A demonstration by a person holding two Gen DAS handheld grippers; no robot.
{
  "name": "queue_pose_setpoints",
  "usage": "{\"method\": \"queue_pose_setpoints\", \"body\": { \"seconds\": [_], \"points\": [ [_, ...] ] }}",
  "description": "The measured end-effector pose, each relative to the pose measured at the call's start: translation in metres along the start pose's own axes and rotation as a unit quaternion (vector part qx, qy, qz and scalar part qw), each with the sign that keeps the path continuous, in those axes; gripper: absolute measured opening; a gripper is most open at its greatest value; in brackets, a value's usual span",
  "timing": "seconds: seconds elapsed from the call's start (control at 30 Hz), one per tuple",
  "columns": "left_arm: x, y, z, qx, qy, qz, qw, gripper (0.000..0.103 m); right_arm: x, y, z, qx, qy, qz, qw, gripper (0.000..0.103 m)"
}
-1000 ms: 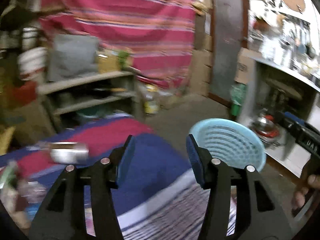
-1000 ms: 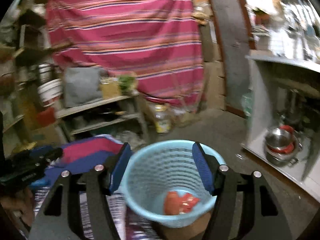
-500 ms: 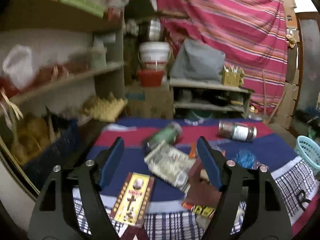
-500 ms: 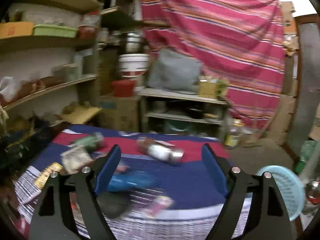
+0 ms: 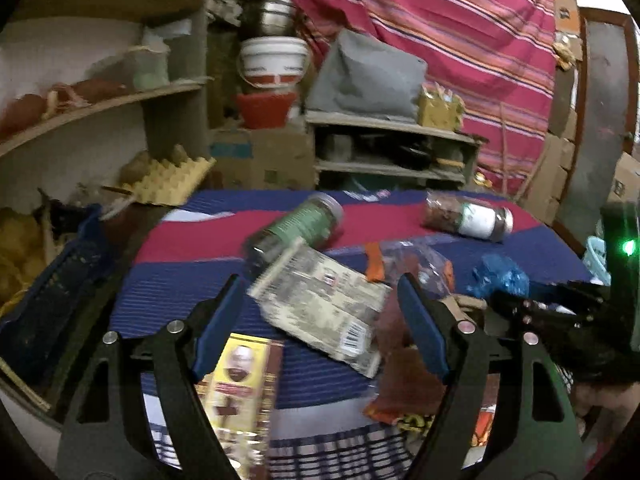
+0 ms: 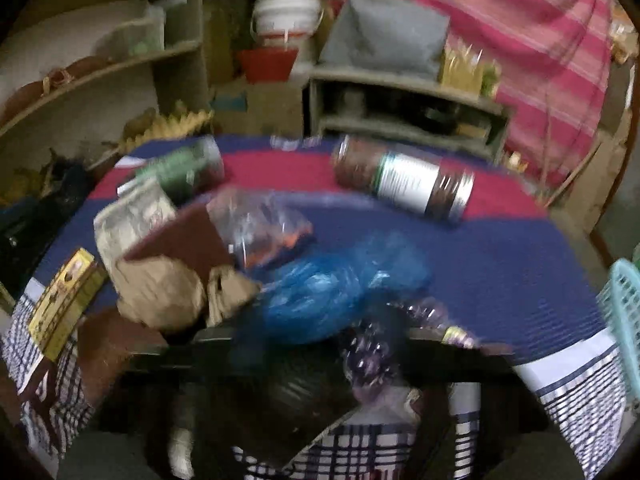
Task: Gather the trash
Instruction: 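Grasp the blue plastic bags with the right tool while the left tool grasps the tan paper, then carry both items to the light-blue basket and release them inside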
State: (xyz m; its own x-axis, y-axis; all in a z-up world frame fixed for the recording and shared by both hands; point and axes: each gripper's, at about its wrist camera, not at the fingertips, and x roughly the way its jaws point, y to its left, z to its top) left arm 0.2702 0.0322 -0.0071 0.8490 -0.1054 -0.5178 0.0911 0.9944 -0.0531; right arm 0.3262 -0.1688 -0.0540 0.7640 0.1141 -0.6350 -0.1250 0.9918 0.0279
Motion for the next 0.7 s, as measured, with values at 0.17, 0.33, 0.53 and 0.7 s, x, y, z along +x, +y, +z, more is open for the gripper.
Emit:
{"method": "queue_pose_setpoints", "body": {
  "seconds": [0.17, 0.33, 0.53, 0.7],
  "points": [
    [-0.001, -0.018, -0.006, 0.017, 0.006, -0.033, 0.9993, 0.081, -0.042, -0.008, 0.010, -0.005, -0.066, 0.009, 0.998, 0.026],
    [0.008, -0.034, -0.007, 0.001, 0.027, -0.068, 0.9973, 0.083, -0.070, -0.016, 0.015, 0.001, -0.094, 0.018, 0.995, 0.026],
    [0.034, -0.063, -0.010, 0.013, 0.077, -0.084, 0.9934, 0.081, -0.073, -0.026, 0.019, 0.007, -0.095, 0.022, 0.995, 0.027],
    [0.048, -0.081, -0.015, 0.047, 0.101, -0.075, 0.9909, 0.047, -0.072, -0.037, 0.021, 0.026, -0.094, 0.027, 0.995, 0.027]
  ]
}}
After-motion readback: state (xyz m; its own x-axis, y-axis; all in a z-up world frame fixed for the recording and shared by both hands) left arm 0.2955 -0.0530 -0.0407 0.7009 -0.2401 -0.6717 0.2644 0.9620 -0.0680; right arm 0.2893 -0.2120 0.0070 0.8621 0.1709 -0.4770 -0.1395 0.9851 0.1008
